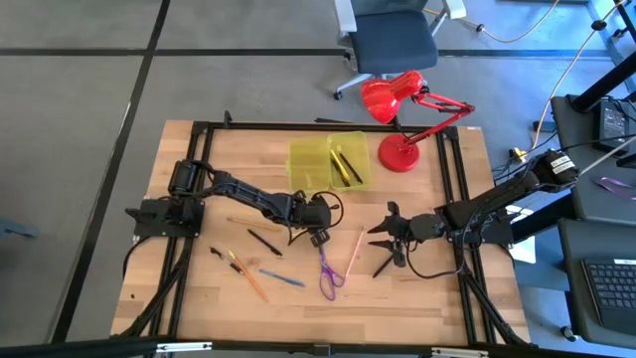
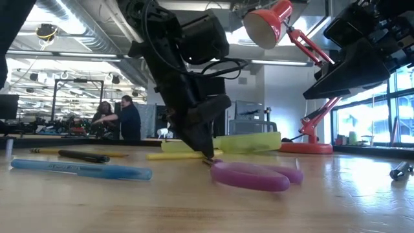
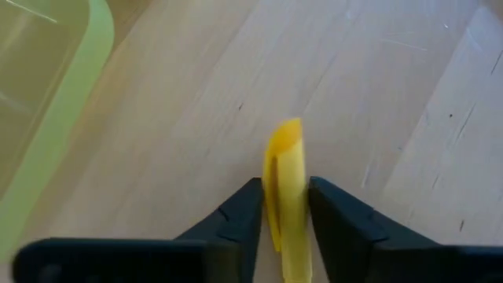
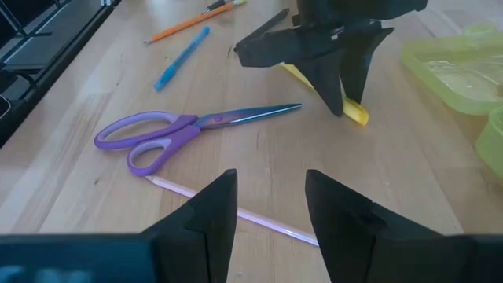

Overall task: Pick & place school supplies into a supply box
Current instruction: Put the yellow pen into the yellow supply box

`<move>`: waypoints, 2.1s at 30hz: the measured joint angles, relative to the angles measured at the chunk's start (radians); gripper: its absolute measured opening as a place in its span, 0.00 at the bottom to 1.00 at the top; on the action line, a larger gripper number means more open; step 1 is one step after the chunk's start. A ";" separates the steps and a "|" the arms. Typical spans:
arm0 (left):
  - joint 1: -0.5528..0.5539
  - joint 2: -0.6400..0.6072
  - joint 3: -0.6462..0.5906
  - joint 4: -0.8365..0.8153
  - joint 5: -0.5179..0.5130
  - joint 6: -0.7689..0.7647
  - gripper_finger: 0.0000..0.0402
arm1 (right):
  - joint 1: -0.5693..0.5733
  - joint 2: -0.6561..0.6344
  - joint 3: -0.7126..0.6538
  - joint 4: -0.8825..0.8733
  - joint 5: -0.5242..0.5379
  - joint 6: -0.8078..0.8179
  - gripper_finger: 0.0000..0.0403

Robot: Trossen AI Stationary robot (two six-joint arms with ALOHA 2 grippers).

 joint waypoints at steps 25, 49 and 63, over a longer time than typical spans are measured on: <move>0.133 -0.130 0.219 -0.014 0.189 0.808 0.09 | 0.000 0.000 0.000 -0.008 0.000 0.000 0.39; 0.428 0.094 0.474 0.071 0.721 1.439 0.09 | 0.000 0.000 0.001 -0.052 0.000 0.011 0.39; 0.452 0.212 0.529 0.072 0.748 1.538 0.10 | 0.000 0.000 0.001 -0.066 0.000 0.059 0.39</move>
